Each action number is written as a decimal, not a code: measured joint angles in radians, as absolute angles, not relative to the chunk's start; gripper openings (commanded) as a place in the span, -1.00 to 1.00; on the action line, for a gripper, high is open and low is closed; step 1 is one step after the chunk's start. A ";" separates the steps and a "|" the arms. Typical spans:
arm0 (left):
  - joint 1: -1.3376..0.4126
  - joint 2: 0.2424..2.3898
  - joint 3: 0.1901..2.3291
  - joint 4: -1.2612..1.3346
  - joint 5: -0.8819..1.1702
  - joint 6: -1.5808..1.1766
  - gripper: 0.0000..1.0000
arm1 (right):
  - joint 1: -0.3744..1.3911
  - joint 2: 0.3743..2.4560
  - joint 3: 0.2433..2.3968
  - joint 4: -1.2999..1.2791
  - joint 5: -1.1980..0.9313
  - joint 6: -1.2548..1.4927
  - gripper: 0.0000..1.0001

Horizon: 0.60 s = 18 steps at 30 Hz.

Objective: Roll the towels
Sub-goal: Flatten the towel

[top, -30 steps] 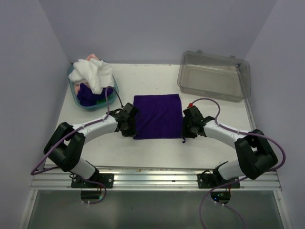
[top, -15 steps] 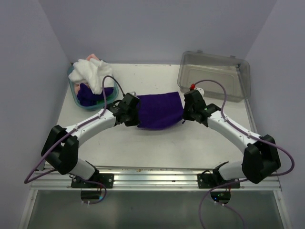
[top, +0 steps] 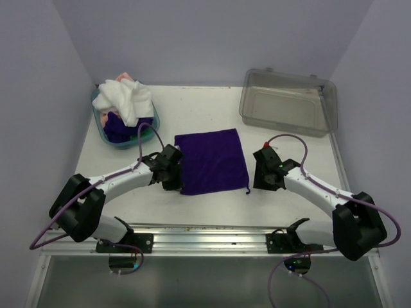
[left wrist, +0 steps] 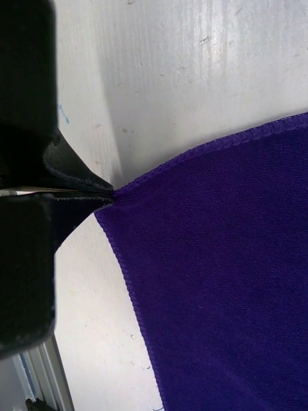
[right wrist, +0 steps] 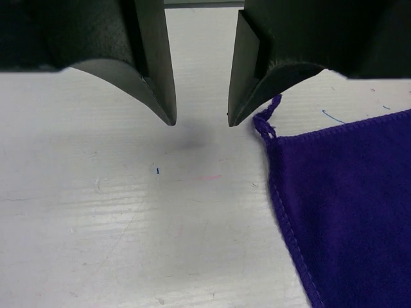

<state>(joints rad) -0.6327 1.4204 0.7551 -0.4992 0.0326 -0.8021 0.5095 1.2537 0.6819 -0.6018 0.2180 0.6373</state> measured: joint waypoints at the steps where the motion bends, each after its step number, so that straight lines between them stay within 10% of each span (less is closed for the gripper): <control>1: -0.634 1.420 0.755 -0.495 0.033 -0.802 -1.00 | 0.509 1.254 0.682 -0.598 0.216 0.638 -0.14; 18: -0.636 1.420 0.755 -0.486 0.032 -0.802 -1.00 | 0.511 1.407 0.693 -0.416 0.078 0.690 -0.21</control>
